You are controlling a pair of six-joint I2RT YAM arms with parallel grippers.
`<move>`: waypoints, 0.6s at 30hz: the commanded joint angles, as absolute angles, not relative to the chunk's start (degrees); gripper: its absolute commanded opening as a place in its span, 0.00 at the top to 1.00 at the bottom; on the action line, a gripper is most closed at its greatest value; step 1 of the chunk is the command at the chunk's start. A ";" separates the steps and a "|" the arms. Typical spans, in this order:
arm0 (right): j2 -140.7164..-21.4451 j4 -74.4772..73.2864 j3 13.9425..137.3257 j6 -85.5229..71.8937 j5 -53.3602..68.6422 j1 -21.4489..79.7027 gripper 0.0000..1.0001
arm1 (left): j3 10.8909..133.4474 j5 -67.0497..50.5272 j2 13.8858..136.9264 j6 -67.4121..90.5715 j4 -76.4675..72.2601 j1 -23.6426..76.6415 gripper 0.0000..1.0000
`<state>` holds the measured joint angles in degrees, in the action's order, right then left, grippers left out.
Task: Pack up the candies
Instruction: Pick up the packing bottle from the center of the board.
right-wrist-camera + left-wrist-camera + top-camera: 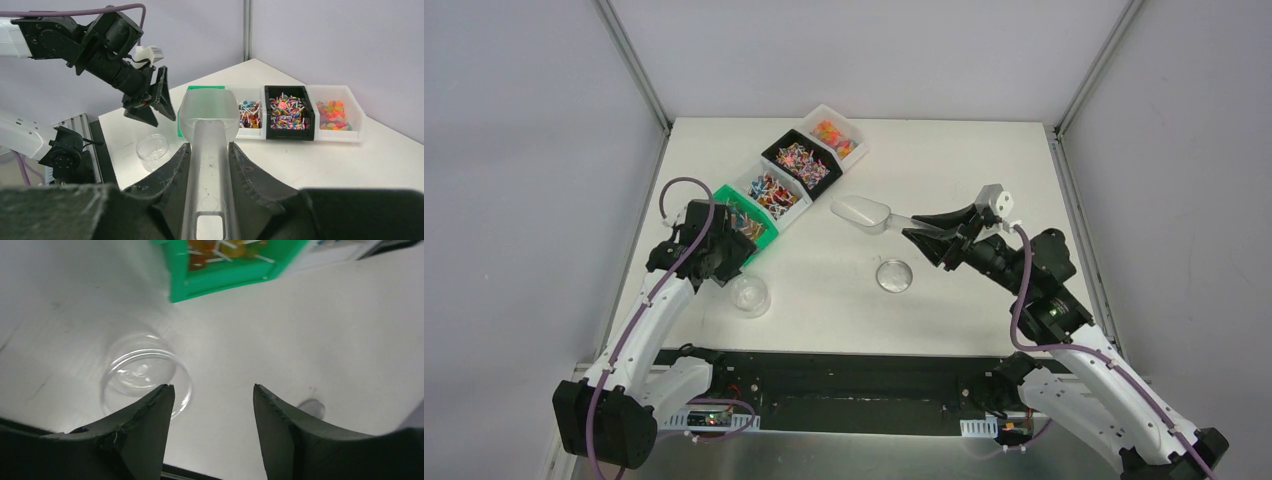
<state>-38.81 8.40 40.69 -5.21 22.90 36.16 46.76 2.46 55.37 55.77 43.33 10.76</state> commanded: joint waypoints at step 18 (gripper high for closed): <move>-34.12 8.92 38.97 -1.61 19.70 35.95 1.00 | 41.49 17.55 54.84 61.96 55.50 10.46 0.58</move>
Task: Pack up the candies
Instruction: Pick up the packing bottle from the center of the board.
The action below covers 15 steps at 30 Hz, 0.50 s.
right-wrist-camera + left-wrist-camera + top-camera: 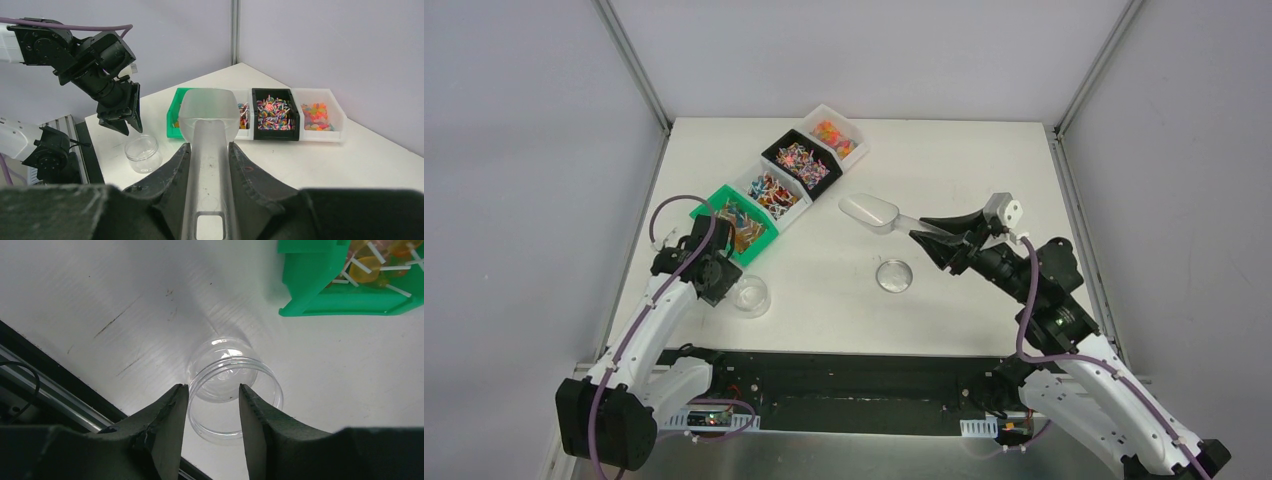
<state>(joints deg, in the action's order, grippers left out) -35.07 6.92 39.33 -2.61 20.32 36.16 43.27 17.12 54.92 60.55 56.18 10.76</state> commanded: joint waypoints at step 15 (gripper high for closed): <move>-33.80 9.10 38.70 -1.64 19.38 35.94 1.00 | 37.47 11.29 54.18 58.07 49.48 10.50 0.97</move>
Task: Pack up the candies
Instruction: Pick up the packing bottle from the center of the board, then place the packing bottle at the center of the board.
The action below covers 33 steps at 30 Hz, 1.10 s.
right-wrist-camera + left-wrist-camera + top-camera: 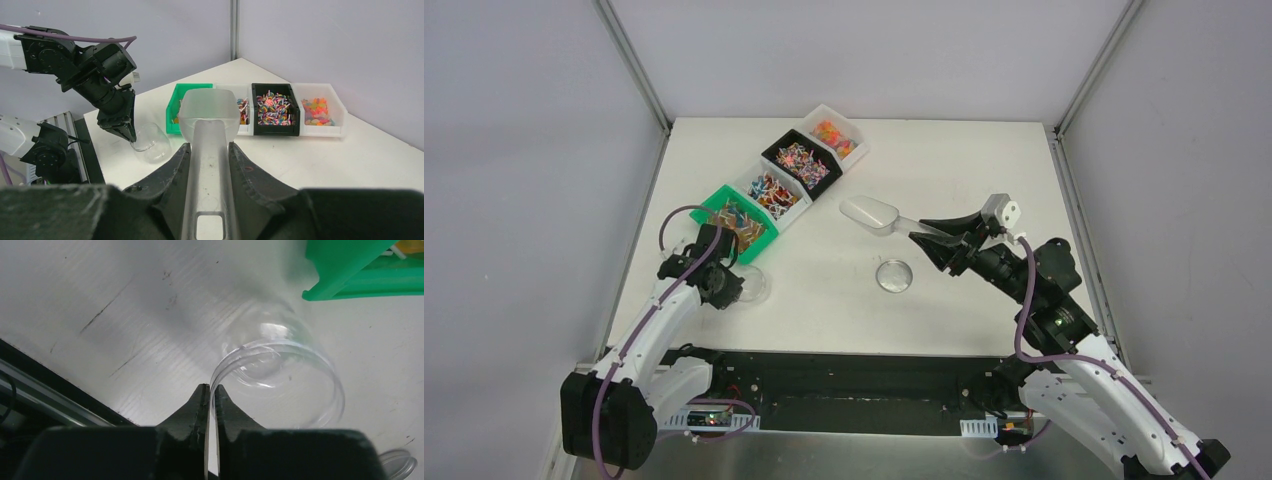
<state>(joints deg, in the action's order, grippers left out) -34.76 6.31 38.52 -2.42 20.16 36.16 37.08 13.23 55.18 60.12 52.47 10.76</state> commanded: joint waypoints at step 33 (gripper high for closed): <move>-32.01 -9.46 44.66 -2.75 -15.04 35.95 1.00 | 74.36 8.28 93.75 30.96 28.30 33.02 1.00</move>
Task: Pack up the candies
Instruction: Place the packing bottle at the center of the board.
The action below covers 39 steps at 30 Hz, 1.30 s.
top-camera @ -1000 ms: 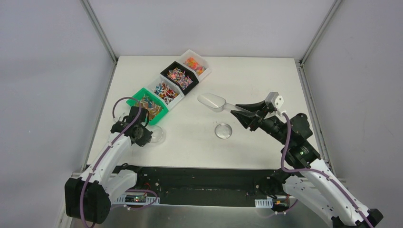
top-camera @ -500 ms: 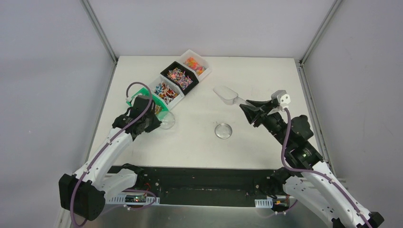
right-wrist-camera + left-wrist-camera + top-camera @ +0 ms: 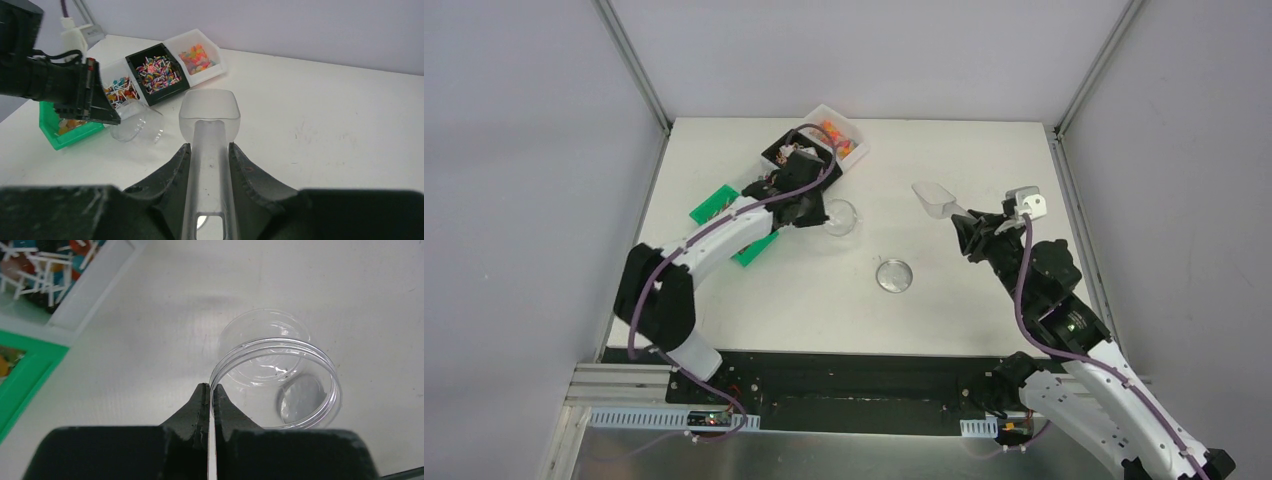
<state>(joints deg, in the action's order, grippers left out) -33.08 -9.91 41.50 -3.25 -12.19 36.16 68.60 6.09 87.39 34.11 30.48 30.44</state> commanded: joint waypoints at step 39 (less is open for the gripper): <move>-53.68 -3.50 55.73 -4.36 -2.76 36.12 1.00 | 78.74 1.68 77.11 23.79 30.09 9.18 0.01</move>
<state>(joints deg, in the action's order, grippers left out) -48.75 -8.64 49.84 -3.16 -8.16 36.16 82.85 2.76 83.35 26.94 30.11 14.13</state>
